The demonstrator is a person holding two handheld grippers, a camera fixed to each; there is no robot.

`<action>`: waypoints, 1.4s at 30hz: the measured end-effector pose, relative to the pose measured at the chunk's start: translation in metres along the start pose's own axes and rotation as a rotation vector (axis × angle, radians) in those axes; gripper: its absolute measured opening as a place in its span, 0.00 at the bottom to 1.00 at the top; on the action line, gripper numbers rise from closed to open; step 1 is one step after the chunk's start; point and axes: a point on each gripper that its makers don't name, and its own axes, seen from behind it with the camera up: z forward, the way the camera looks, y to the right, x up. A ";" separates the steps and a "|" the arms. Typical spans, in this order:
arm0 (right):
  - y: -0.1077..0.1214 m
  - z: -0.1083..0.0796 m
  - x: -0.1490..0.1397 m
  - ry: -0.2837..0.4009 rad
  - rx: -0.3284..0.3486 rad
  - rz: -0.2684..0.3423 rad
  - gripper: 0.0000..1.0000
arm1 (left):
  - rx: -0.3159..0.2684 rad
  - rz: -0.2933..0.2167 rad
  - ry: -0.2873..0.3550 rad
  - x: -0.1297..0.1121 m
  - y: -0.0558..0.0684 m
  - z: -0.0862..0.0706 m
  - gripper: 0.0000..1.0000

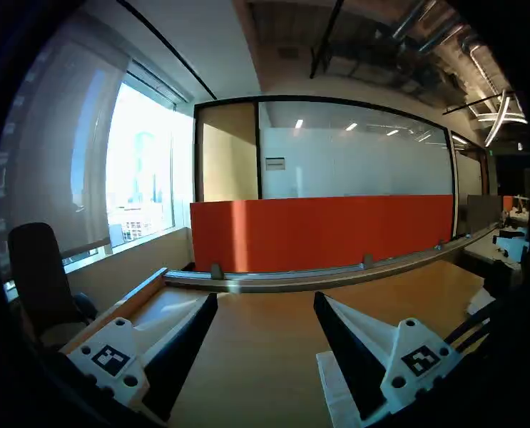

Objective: Fold towel

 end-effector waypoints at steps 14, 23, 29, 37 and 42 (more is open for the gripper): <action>-0.043 -0.002 0.009 -0.104 0.211 -0.119 0.99 | -0.180 0.079 -0.090 0.000 0.042 0.006 1.00; -0.066 -0.015 -0.018 -0.236 0.390 -0.215 1.00 | -0.330 0.107 -0.180 -0.022 0.074 0.002 1.00; -0.077 -0.022 -0.039 -0.323 0.488 -0.258 1.00 | -0.405 0.127 -0.243 -0.042 0.091 -0.002 1.00; -0.089 -0.032 -0.073 -0.410 0.568 -0.291 1.00 | -0.493 0.142 -0.316 -0.071 0.114 -0.011 1.00; -0.095 -0.037 -0.097 -0.447 0.592 -0.304 1.00 | -0.529 0.153 -0.361 -0.095 0.124 -0.017 1.00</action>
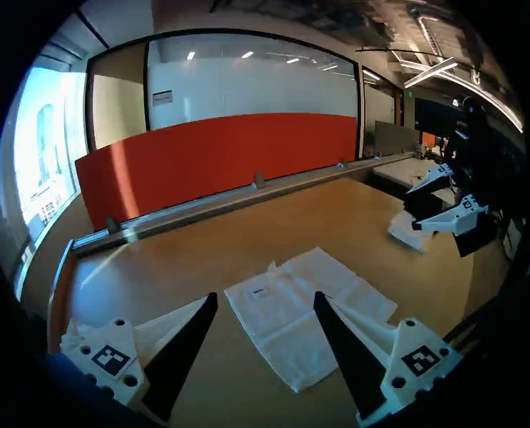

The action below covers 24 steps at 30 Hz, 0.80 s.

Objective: Fold towel

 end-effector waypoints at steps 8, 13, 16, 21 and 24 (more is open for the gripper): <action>-0.014 0.015 -0.036 -0.052 0.023 0.012 1.00 | -0.040 0.009 -0.067 -0.045 0.017 0.016 1.00; -0.022 0.025 -0.063 -0.089 0.037 0.022 1.00 | -0.058 0.005 -0.121 -0.077 0.025 0.026 1.00; -0.028 0.031 -0.080 -0.114 0.049 0.028 1.00 | -0.068 0.004 -0.155 -0.097 0.028 0.031 1.00; -0.037 0.040 -0.106 -0.152 0.066 0.023 1.00 | -0.079 0.011 -0.207 -0.126 0.033 0.040 1.00; -0.042 0.046 -0.119 -0.169 0.074 0.023 1.00 | -0.088 0.021 -0.234 -0.141 0.036 0.045 1.00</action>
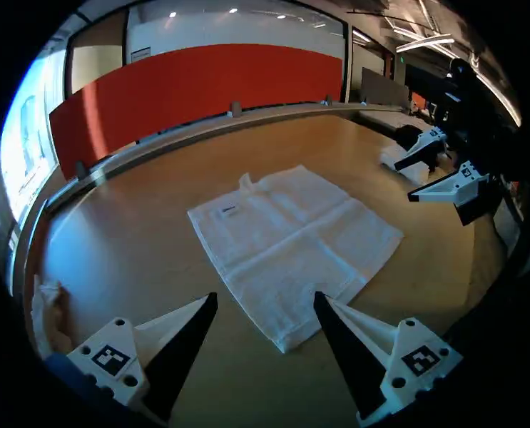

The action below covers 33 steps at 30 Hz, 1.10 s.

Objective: Fold towel

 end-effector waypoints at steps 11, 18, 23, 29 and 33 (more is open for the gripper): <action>-0.011 0.021 -0.041 -0.072 0.021 -0.006 1.00 | -0.042 0.028 -0.086 -0.036 0.014 0.022 1.00; -0.019 0.027 -0.061 -0.107 0.044 -0.012 1.00 | -0.062 0.020 -0.143 -0.057 0.021 0.028 1.00; -0.022 0.029 -0.072 -0.125 0.053 -0.005 1.00 | -0.071 0.025 -0.171 -0.068 0.026 0.033 1.00; -0.023 0.031 -0.079 -0.136 0.062 -0.001 1.00 | -0.071 0.032 -0.186 -0.074 0.028 0.038 1.00; -0.024 0.033 -0.081 -0.141 0.068 0.001 0.99 | -0.068 0.034 -0.190 -0.075 0.027 0.038 1.00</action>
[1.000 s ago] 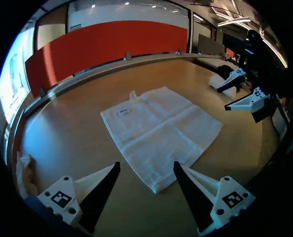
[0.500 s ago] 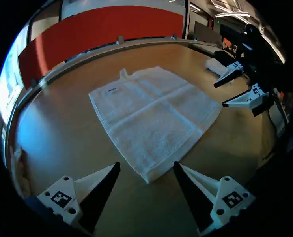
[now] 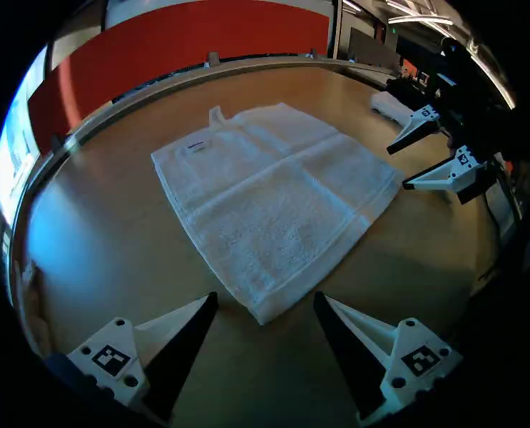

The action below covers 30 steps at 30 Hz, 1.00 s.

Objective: Fold towel

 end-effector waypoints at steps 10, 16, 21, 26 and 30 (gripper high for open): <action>-0.004 0.004 -0.006 -0.012 0.023 -0.008 0.85 | 0.011 0.011 -0.006 -0.001 -0.001 0.001 0.97; -0.008 0.004 -0.007 -0.011 0.042 -0.006 0.70 | 0.014 0.011 -0.009 -0.001 -0.002 0.000 0.93; -0.009 0.004 -0.006 -0.015 0.045 -0.002 0.51 | 0.020 0.005 -0.009 0.000 0.000 0.000 0.85; -0.010 0.004 -0.006 -0.023 0.050 -0.006 0.35 | 0.023 0.001 -0.008 0.000 0.003 0.000 0.76; -0.011 0.005 -0.005 -0.028 0.055 -0.012 0.26 | 0.026 0.000 -0.009 0.000 0.005 0.001 0.59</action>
